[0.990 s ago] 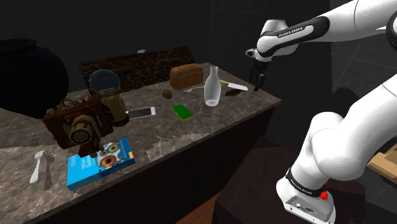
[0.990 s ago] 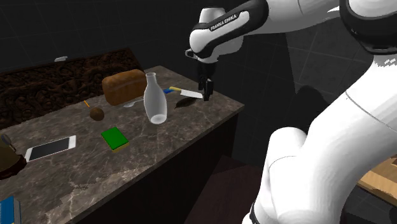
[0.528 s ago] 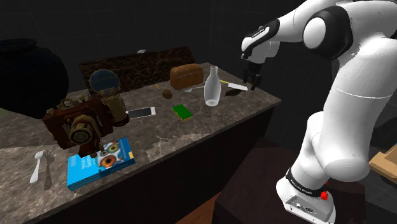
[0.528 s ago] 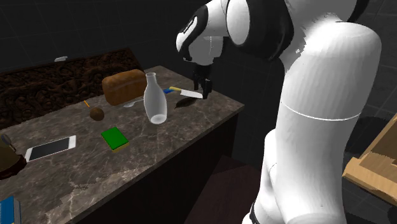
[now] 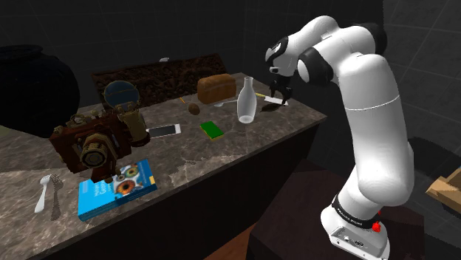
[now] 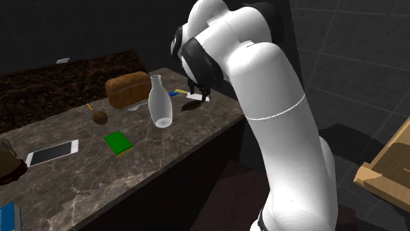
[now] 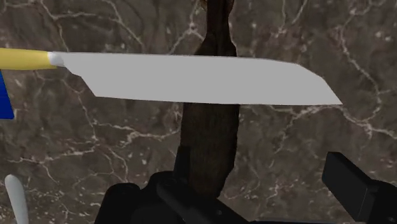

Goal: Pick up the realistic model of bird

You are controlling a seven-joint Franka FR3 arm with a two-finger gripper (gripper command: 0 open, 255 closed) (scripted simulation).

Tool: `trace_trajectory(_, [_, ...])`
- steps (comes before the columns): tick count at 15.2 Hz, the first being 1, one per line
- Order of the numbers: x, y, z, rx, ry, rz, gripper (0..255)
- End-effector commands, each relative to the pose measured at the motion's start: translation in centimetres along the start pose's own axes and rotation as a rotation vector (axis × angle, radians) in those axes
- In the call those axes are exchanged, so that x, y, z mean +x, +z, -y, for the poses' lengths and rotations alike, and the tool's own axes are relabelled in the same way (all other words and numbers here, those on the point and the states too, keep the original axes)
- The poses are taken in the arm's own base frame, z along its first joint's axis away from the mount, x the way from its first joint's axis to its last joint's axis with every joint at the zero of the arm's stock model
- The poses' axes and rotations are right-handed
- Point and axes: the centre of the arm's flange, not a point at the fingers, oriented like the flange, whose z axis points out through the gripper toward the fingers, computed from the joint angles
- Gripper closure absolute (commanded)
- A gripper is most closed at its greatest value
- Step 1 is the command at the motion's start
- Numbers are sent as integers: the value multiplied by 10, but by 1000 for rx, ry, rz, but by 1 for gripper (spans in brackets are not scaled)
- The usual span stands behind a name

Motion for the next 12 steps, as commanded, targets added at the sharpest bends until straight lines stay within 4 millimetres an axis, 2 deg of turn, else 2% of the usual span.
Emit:
trace_trajectory(1, [-8,13,-25,8,-69,-11,0])
trace_trajectory(2, [-9,17,-32,10,-89,-13,0])
trace_trajectory(9, [-12,54,-31,10,-89,-13,0])
trace_trajectory(11, [-12,57,-31,10,-89,-13,0])
trace_trajectory(12, [-13,57,-30,10,-89,-13,255])
